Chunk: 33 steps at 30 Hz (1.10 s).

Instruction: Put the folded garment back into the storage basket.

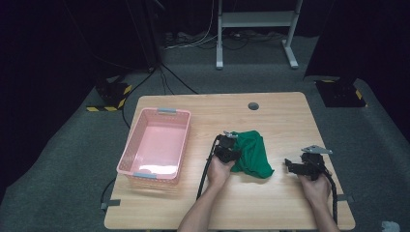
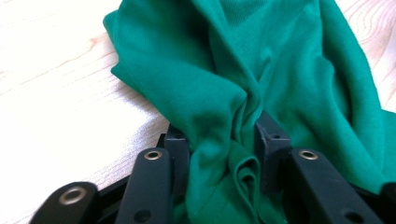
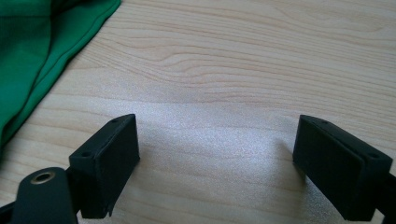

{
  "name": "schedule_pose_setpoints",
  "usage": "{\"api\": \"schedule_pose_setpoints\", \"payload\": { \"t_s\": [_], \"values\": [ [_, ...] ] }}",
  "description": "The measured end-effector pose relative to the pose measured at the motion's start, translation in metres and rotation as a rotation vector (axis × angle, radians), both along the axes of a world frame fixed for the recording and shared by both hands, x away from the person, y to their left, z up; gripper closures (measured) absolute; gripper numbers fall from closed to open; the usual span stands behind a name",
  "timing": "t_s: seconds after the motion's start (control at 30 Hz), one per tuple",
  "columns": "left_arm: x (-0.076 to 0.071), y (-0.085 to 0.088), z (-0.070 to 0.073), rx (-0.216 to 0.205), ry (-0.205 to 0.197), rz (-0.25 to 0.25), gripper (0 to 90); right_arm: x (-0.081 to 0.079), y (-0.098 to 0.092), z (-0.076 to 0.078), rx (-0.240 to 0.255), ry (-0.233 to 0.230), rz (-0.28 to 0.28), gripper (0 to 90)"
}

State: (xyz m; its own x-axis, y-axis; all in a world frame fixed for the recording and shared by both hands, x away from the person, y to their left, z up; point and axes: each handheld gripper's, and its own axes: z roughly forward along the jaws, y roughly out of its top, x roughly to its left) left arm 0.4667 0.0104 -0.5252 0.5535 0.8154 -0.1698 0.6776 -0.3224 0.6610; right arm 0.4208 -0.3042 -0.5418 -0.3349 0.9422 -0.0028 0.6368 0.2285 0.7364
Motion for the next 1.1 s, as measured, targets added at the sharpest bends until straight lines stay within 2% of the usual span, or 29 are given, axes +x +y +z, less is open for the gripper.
{"api": "schedule_pose_setpoints", "payload": {
  "t_s": [0.13,0.3,0.43,0.77,1.1],
  "values": [
    [0.000,-0.001,0.002,0.011,-0.002,-0.013,70.0,0.000,0.000,0.000,0.000,0.000,0.000,14.3],
    [0.002,0.002,0.004,-0.013,0.012,-0.020,73.3,0.000,0.000,0.000,-0.001,0.001,-0.005,13.6],
    [0.002,0.003,0.011,-0.001,0.003,-0.039,74.0,0.000,0.000,0.000,-0.002,0.001,-0.009,13.2],
    [-0.001,0.012,0.042,0.025,-0.037,-0.088,74.6,0.001,-0.001,0.000,-0.002,0.002,-0.015,12.5],
    [-0.007,0.021,0.070,0.044,-0.069,-0.116,74.9,0.001,-0.001,0.000,-0.003,0.002,-0.016,12.4]
  ]
}}
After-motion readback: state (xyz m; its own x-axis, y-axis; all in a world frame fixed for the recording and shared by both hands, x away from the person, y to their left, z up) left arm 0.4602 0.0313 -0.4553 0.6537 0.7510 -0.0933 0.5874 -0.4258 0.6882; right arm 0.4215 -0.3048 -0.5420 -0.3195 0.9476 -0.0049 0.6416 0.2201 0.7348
